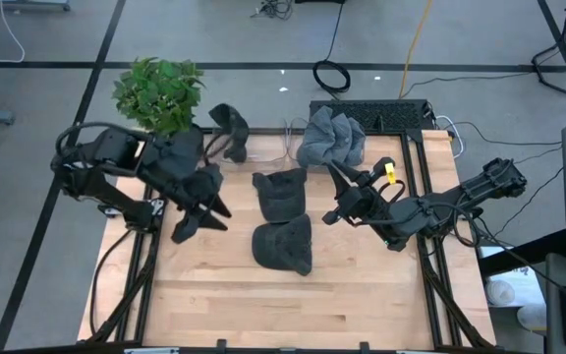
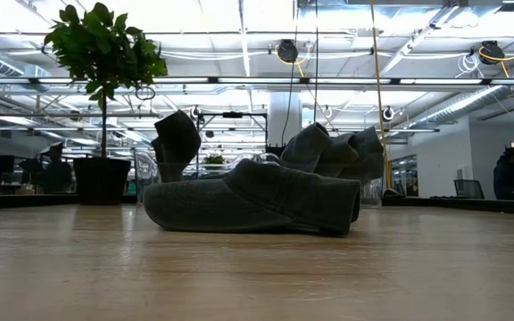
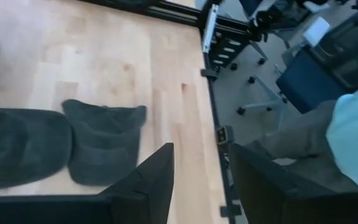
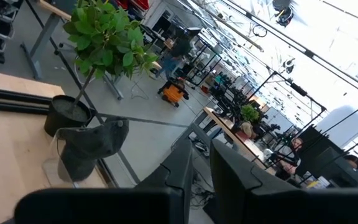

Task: Pick & Place hat
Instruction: Put the bottom black cap into the left transparent bin

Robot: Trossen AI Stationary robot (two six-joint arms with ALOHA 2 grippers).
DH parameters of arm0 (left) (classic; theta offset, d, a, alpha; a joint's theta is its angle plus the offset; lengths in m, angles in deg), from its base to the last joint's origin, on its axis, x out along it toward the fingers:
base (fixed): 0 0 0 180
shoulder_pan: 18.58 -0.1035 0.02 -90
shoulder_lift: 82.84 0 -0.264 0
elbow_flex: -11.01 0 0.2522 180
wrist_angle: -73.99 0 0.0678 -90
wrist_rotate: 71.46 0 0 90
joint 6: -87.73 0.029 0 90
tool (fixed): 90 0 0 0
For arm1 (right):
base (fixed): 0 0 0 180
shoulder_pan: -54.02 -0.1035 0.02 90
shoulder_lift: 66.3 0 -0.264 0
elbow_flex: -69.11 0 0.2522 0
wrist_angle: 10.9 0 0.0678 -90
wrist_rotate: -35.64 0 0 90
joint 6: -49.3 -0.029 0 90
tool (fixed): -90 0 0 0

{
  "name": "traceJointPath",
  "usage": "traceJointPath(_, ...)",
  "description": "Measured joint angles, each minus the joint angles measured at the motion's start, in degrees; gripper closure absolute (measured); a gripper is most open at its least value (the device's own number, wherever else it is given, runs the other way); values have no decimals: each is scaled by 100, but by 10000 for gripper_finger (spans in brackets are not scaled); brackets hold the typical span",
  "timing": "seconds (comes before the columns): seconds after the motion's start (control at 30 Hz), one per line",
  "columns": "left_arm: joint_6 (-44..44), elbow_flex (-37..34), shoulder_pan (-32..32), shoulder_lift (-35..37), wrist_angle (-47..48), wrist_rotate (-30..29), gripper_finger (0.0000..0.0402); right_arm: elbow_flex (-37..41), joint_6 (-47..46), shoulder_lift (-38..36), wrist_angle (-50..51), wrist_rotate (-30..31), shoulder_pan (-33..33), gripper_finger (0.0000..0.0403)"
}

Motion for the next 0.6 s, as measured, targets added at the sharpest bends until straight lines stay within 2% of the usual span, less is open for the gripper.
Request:
traceJointPath(0.23, -811, 0, 543, 0, 89, -288, 241, 0, -6, 1, 0, 2, 0, 360)
traceJointPath(0.4, -2306, 0, 526, 0, 85, -317, 240, 0, -2, 0, 0, 2, 0, 360)
traceJointPath(0.6, -3599, 0, 404, 0, 125, -428, 240, 0, -16, 1, 0, 4, 0, 360)
